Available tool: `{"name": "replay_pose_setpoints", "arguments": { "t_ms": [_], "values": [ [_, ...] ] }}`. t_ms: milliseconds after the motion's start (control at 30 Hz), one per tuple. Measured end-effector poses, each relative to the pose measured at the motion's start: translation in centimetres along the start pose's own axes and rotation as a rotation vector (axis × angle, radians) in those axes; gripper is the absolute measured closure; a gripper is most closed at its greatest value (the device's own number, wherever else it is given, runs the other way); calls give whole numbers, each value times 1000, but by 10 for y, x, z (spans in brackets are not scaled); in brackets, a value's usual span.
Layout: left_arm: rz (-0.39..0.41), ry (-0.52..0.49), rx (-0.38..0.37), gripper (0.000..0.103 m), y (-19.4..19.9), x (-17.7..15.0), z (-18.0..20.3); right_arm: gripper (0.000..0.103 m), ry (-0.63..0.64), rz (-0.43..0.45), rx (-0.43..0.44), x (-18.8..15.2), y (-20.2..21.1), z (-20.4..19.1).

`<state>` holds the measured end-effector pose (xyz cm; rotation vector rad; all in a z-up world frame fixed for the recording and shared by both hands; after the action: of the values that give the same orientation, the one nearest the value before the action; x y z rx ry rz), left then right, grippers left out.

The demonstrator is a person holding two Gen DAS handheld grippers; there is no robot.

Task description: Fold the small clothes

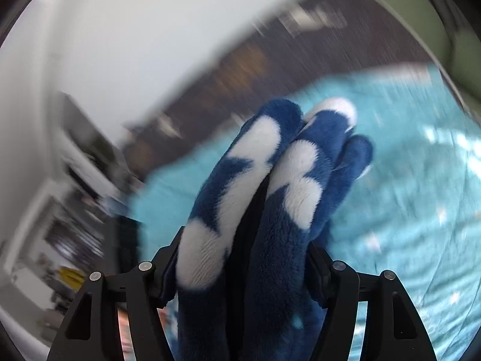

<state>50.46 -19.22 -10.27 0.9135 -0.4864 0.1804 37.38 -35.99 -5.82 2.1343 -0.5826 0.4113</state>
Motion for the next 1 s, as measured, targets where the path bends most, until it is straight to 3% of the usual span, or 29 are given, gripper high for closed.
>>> {"name": "replay_pose_setpoints", "arguments": {
  "t_ms": [33, 100, 167, 200, 333, 433, 467, 533, 600, 667, 733, 800, 833, 867, 900, 933, 1000],
  "values": [
    [-10, 8, -25, 0, 2, -1, -5, 27, -41, -17, -22, -6, -16, 13],
    [-31, 1, -36, 0, 5, -1, -4, 17, -154, 7, 105, -19, -28, 43],
    [-23, -55, 2, 0, 8, 1, 14, 17, -230, 4, 191, -26, -26, 59],
    [-20, -74, 16, 0, 9, 1, 20, 17, -239, 9, 180, -29, -20, 63],
    [-6, -133, 37, 1, 14, 6, 48, 17, -164, 53, 7, -28, 22, 56],
    [63, -199, 33, 1, 35, 3, 72, 19, -135, 159, -174, -30, 75, 42],
    [86, -220, 15, 1, 44, 0, 81, 23, -144, 214, -228, -34, 99, 35],
    [106, -248, -37, 1, 54, -8, 95, 65, -132, 272, -196, -46, 125, 20],
    [106, -270, -66, 1, 57, -17, 104, 76, -73, 252, -79, -66, 136, -6],
    [96, -292, -34, 1, 47, -24, 105, 78, -16, 194, -5, -88, 130, -27],
    [37, -280, 36, 1, 23, -30, 95, 79, 21, 114, -17, -108, 105, -33],
    [6, -326, 168, 1, -5, -41, 83, 84, 6, 34, -155, -123, 68, -18],
    [-13, -397, 250, 1, -20, -52, 81, 99, -12, 1, -236, -129, 48, -3],
    [1, -488, 333, 0, -31, -64, 85, 103, -34, -14, -255, -134, 34, 10],
    [56, -559, 406, 0, -34, -77, 91, 103, -88, 3, -194, -140, 26, 27],
    [76, -558, 423, 0, -34, -81, 94, 103, -136, 24, -153, -143, 26, 35],
    [64, -489, 394, 0, -32, -74, 90, 103, -163, 30, -162, -145, 33, 35]
  ]
}}
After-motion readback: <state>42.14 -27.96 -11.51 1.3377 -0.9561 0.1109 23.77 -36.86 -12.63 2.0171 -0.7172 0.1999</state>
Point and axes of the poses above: each gripper's, at about its wrist camera, not at the fingertips, and y roughly against the way its jaws point, z to its right, x to its top, the point moved 2 cm from there along -y, roughly the way its jaws point, and after that the axes turned 6 degrees about -z, right-handed, at the moved point
